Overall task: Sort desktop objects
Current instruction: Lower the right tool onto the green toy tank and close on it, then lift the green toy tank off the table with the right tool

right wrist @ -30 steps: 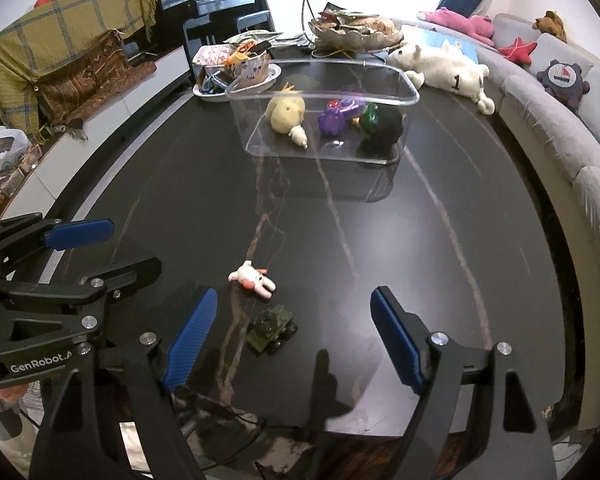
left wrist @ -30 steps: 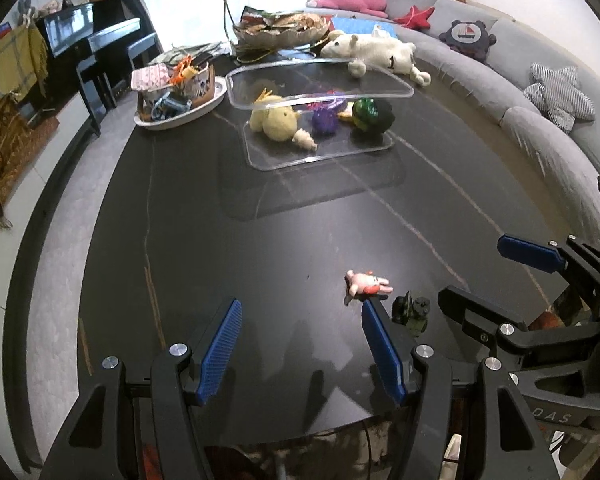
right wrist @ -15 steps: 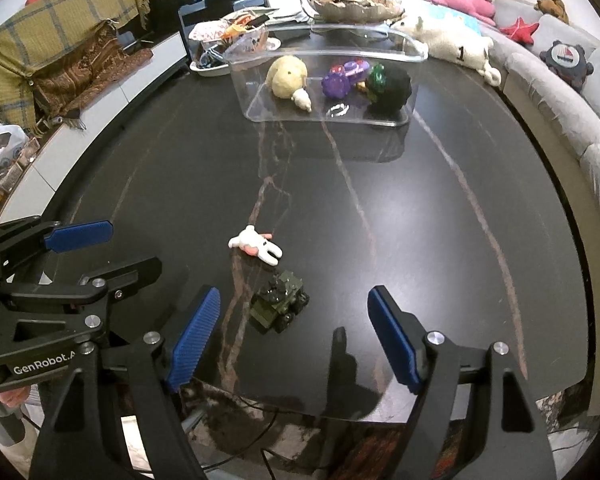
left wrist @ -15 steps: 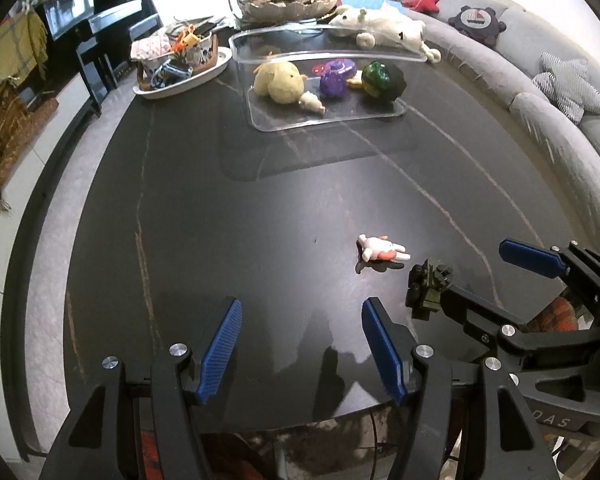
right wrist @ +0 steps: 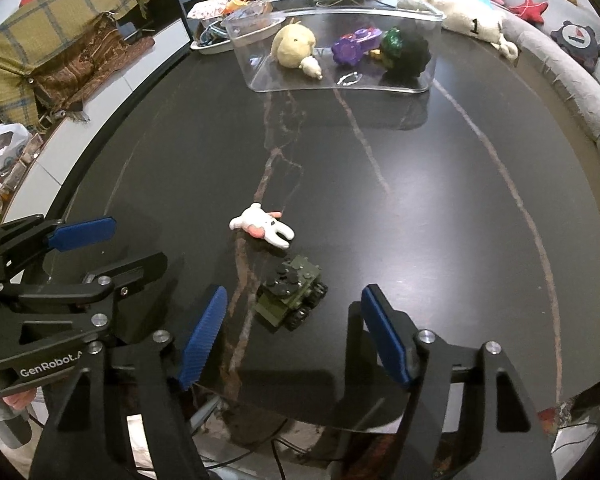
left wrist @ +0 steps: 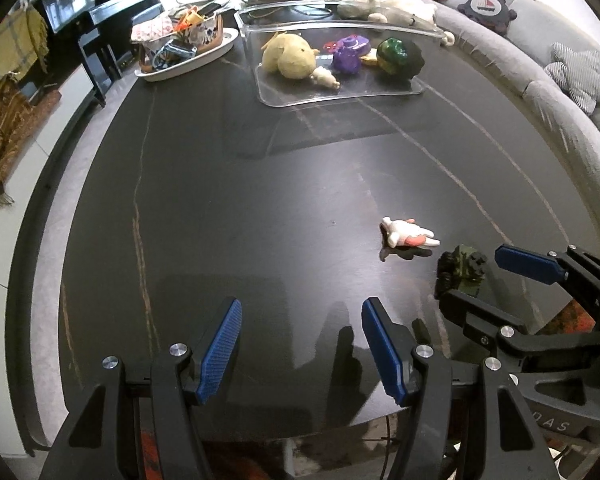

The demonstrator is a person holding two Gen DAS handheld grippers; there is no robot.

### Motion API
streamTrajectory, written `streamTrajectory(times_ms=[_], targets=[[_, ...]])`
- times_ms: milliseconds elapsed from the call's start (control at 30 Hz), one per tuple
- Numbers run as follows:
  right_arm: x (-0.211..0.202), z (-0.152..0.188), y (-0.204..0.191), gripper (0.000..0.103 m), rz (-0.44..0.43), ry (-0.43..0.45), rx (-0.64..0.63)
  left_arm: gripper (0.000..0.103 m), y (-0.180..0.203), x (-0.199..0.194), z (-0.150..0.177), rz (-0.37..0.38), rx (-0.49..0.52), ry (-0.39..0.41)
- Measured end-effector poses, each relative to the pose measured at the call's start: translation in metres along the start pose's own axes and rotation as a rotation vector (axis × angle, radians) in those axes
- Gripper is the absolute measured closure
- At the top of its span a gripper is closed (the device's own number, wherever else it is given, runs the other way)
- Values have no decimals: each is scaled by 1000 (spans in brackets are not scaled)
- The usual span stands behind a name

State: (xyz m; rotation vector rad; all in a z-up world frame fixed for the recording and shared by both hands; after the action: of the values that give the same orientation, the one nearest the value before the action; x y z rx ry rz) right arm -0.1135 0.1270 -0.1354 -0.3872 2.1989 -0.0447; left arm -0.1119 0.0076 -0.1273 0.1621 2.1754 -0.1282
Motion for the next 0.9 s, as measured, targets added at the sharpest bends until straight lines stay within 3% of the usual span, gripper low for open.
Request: streamTrajectory(times_ms=[467, 667, 900], targets=[[14, -2, -1, 44, -30, -11, 7, 44, -4, 7, -1, -26, 2, -6], [16, -1, -11, 66, -51, -11, -26, 44, -1, 11, 0, -28, 11, -21], [9, -4, -14, 77, -69, 13, -29, 44, 2, 7, -3, -2, 4, -7]])
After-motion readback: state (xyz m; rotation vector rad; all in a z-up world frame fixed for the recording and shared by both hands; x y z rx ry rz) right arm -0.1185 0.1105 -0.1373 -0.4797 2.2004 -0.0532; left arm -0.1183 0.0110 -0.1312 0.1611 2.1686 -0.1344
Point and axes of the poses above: each gripper's, at about its wrist camera, not at the fingertips, and x roughly the way its jaws point, y to its right, z to its underside, the point moved 7 cm from there along x, roughly the way its jaws point, and after that the axes turned 10 degrees about y, right-handed, at the moved point
